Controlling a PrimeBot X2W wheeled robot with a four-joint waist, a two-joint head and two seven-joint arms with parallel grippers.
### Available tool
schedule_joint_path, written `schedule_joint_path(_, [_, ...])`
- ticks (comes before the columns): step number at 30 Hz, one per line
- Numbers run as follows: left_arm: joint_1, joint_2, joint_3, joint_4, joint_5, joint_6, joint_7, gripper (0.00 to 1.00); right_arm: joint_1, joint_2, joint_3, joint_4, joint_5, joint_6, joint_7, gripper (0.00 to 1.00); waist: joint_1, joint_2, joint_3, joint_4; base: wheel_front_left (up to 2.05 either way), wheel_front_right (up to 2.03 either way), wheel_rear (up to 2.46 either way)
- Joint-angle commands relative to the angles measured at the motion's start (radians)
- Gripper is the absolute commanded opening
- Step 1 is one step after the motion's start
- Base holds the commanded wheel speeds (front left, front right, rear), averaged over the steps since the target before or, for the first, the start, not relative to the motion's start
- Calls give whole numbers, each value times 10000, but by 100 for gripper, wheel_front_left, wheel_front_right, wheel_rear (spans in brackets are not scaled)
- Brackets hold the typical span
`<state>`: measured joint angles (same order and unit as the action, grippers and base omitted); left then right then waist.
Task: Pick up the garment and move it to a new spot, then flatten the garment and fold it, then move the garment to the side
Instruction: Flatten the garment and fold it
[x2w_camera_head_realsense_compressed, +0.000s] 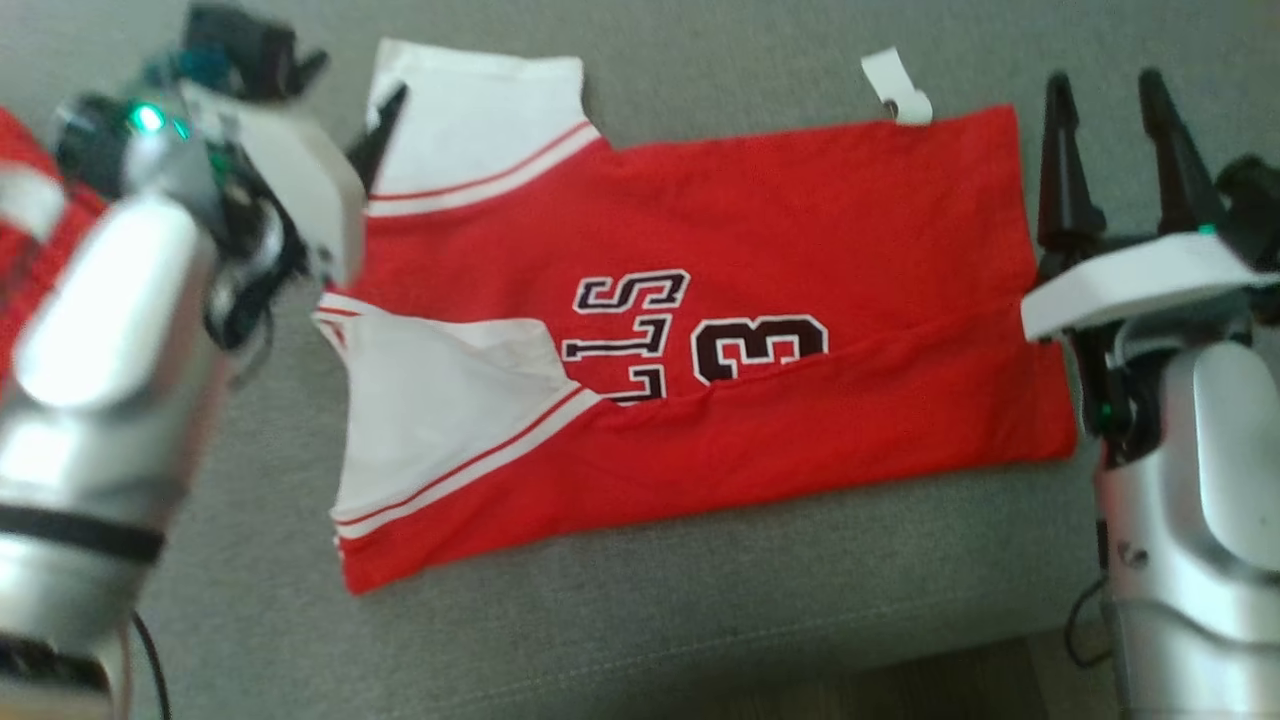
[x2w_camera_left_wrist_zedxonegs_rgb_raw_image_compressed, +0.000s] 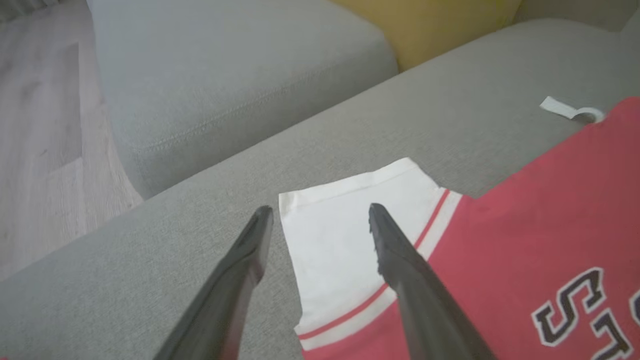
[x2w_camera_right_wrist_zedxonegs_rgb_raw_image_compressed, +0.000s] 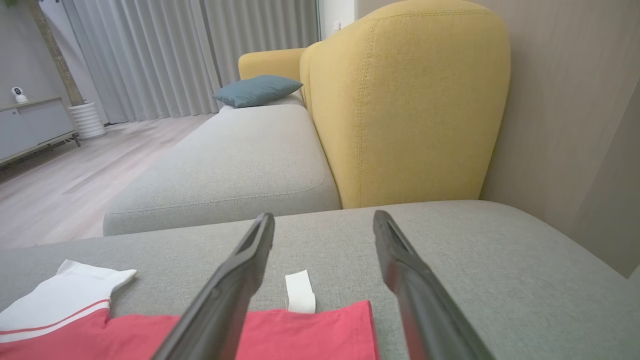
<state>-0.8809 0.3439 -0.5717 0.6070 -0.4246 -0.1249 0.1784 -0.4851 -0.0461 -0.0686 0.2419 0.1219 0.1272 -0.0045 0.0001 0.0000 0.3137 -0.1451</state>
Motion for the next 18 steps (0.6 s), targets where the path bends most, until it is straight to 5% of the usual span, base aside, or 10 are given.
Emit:
schedule_joint_path(1, [-744, 522, 149, -76, -270, -47, 156, 100, -424, -41, 303, -395, 37, 35, -71, 100, -1, 0, 574, -407, 0, 0, 0])
schedule_joint_path(13, [-3643, 1940, -2413, 2218, -1496, -56, 580, 100, -1205, -41, 1167, -910, 649, 35, -384, 100, -1, 0, 1876, -1348, 0, 0, 0])
schedule_joint_path(18, [-3879, 1893, -2807, 2913, -1801, -56, 421, 100, -1076, -41, 1306, -1122, 935, 35, -481, 100, -1, 0, 2029, -1547, 0, 0, 0])
